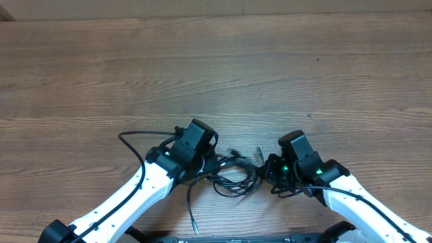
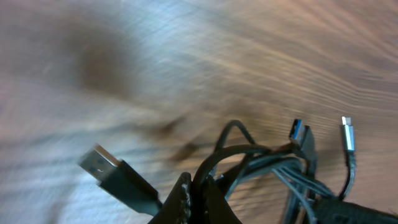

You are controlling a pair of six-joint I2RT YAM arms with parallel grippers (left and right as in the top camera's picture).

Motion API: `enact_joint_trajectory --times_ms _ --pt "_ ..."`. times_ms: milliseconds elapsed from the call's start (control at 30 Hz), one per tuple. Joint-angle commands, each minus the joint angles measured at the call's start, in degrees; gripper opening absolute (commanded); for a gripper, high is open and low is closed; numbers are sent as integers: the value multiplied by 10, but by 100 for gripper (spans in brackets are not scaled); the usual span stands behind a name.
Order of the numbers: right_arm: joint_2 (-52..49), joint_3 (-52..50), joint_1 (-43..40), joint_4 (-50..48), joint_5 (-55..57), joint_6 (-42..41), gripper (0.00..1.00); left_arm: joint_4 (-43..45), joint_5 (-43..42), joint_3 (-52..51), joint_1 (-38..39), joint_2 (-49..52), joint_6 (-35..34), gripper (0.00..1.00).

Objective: Untangle cables

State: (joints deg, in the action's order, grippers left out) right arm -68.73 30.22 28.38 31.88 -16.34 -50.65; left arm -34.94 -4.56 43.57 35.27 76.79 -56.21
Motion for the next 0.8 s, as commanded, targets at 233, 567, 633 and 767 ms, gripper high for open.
enact_joint_trajectory --times_ms 233,567,633,767 --pt "-16 -7 -7 -12 97 -19 89 -51 150 -3 -11 0 -128 44" --pt "-38 -6 -18 -93 -33 -18 100 52 99 -3 -11 0 123 88" --pt "-38 -6 -18 -92 -33 -17 100 81 58 -4 -11 0 203 65" --pt "-38 -6 -31 -75 -33 26 100 75 70 -4 -11 1 220 45"
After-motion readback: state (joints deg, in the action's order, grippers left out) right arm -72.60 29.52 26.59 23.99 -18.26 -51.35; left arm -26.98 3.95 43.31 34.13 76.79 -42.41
